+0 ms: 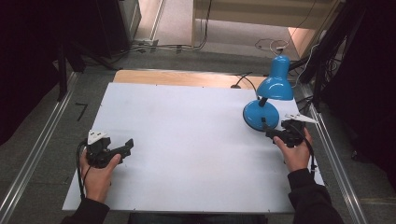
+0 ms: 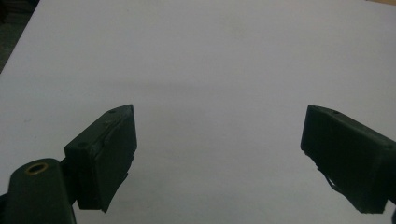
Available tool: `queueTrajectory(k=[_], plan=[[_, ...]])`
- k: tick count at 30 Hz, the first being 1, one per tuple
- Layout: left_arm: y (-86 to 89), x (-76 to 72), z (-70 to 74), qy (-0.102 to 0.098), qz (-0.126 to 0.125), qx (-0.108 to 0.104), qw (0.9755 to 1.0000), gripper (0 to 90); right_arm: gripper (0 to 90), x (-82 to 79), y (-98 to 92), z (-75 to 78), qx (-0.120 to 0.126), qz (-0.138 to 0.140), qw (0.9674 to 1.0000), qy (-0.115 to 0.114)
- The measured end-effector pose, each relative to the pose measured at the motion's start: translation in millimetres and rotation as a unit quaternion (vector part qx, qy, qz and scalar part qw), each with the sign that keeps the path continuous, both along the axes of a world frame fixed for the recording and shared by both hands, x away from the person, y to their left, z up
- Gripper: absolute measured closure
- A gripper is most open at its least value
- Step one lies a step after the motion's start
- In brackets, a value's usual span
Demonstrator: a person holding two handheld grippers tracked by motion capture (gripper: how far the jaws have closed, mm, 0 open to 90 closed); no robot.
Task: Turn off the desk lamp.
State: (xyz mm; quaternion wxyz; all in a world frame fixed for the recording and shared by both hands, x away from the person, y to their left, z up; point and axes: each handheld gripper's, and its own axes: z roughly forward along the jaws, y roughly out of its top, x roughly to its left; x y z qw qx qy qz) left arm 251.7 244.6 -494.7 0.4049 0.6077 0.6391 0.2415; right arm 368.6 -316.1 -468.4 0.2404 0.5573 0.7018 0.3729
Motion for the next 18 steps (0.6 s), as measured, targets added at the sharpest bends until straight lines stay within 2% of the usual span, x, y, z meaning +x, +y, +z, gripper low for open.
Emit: queueTrajectory(k=[18], plan=[[-0.3, 0.0, -0.2, 0.000, 0.001, 0.000, 1.0000, 11.5, 15.2, -22.4, -5.4, -6.3, 0.000, 0.005, 0.9999, 0.009]])
